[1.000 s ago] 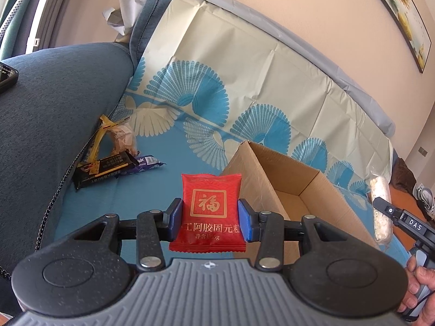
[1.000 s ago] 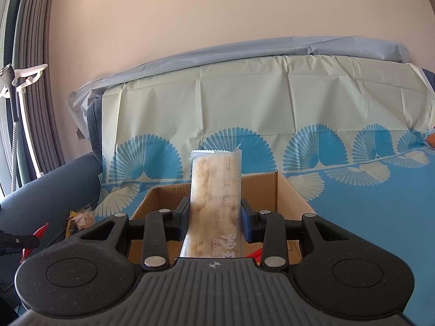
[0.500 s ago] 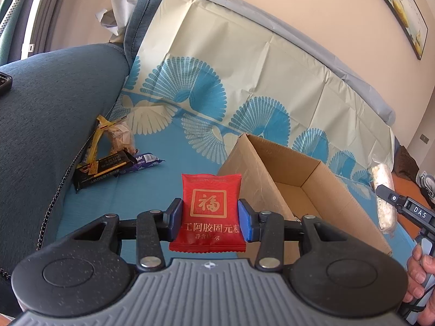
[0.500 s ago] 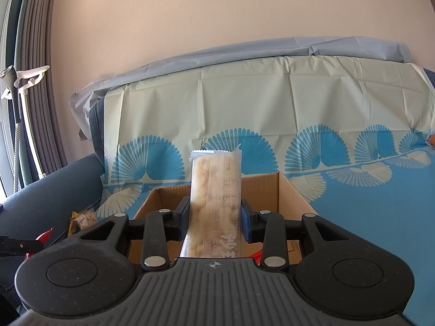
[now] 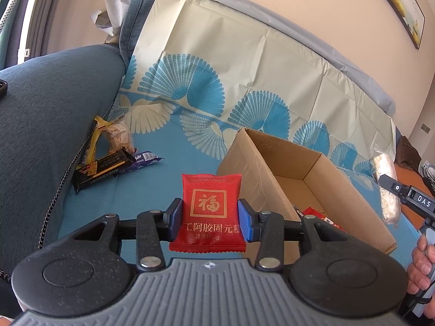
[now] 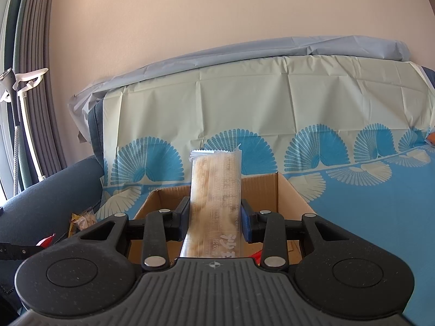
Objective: Organize snacks
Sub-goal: 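Carry the rice bar with the right tool while the left tool carries the red packet to the box, then lower the rice bar and red packet into the box and open both tools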
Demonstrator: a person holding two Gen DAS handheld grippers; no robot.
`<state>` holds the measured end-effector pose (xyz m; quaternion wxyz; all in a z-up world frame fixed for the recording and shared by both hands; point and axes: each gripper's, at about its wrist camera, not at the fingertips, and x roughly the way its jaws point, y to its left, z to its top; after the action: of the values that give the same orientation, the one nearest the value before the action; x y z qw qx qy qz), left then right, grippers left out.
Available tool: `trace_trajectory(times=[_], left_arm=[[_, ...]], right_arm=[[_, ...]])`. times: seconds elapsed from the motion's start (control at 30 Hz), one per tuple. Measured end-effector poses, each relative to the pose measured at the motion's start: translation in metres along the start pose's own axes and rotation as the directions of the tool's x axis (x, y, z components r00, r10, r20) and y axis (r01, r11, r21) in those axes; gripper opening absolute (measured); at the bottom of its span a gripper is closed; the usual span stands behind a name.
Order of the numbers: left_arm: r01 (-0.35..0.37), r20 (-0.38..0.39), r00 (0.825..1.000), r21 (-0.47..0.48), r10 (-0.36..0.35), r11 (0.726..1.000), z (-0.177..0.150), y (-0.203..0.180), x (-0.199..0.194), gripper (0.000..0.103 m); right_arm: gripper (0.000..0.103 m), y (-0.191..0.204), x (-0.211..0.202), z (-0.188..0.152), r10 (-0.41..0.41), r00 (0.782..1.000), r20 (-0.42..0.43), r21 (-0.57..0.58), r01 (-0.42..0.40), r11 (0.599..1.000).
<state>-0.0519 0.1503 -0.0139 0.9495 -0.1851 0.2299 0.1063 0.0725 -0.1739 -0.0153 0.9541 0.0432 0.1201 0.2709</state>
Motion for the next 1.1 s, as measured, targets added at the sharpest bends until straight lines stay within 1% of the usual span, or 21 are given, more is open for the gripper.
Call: trace_trajectory(times=[0.17,0.4,0.57,0.7,0.77,0.8,0.9,0.93,0.97,1.0,1.03,1.07,1.1], left_arm=[[-0.013,-0.010,1.000,0.008,0.013,1.000,0.001,-0.002,0.001,0.048],[-0.032,-0.035,0.999,0.057,0.034,0.998,0.002,-0.016,0.004,0.048],[-0.020,-0.039,0.999,0.026,0.021,0.999,0.005,-0.033,0.012,0.048],[0.021,-0.015,1.000,0.013,-0.021,1.000,0.017,-0.059,0.020,0.048],[0.051,0.000,0.999,0.030,-0.051,0.998,0.028,-0.081,0.028,0.048],[0.068,0.006,0.998,0.037,-0.068,0.997,0.033,-0.091,0.031,0.047],[0.129,0.012,0.991,0.061,-0.130,0.990,0.047,-0.126,0.046,0.048],[0.145,0.008,0.989,0.072,-0.146,0.987,0.051,-0.138,0.051,0.049],[0.152,0.004,0.988,0.083,-0.153,0.985,0.054,-0.149,0.057,0.056],[0.158,-0.001,0.987,0.091,-0.159,0.983,0.056,-0.158,0.061,0.063],[0.163,-0.005,0.987,0.096,-0.163,0.982,0.056,-0.164,0.065,0.076],[0.164,-0.006,0.986,0.098,-0.164,0.982,0.056,-0.168,0.066,0.082],[0.164,-0.007,0.986,0.100,-0.164,0.981,0.054,-0.170,0.067,0.082]], right_arm=[[0.038,-0.001,-0.002,0.000,0.002,1.000,0.005,0.012,-0.002,1.000],[0.038,-0.002,-0.003,0.000,0.010,1.000,0.010,0.030,-0.010,1.000],[0.038,-0.007,-0.003,-0.001,0.025,1.000,0.015,0.051,-0.026,0.998],[0.038,-0.008,-0.004,-0.001,0.044,0.999,0.023,0.060,-0.046,0.997],[0.037,-0.007,-0.004,-0.001,0.051,0.998,0.024,0.055,-0.052,0.997],[0.034,-0.006,-0.004,-0.002,0.047,0.999,0.024,0.051,-0.049,0.998],[0.034,-0.008,-0.004,-0.001,0.037,0.999,0.023,0.058,-0.038,0.998],[0.034,-0.010,-0.004,-0.002,0.034,0.999,0.021,0.066,-0.036,0.997],[0.035,-0.012,-0.004,-0.002,0.026,0.999,0.020,0.075,-0.027,0.997],[0.047,-0.014,-0.004,-0.002,0.010,1.000,0.020,0.084,-0.011,0.996],[0.055,-0.017,-0.003,-0.002,-0.007,1.000,0.016,0.097,0.006,0.995],[0.063,-0.020,-0.003,-0.002,-0.019,1.000,0.014,0.112,0.017,0.994],[0.063,-0.023,-0.003,-0.002,-0.025,1.000,0.016,0.125,0.023,0.992]])
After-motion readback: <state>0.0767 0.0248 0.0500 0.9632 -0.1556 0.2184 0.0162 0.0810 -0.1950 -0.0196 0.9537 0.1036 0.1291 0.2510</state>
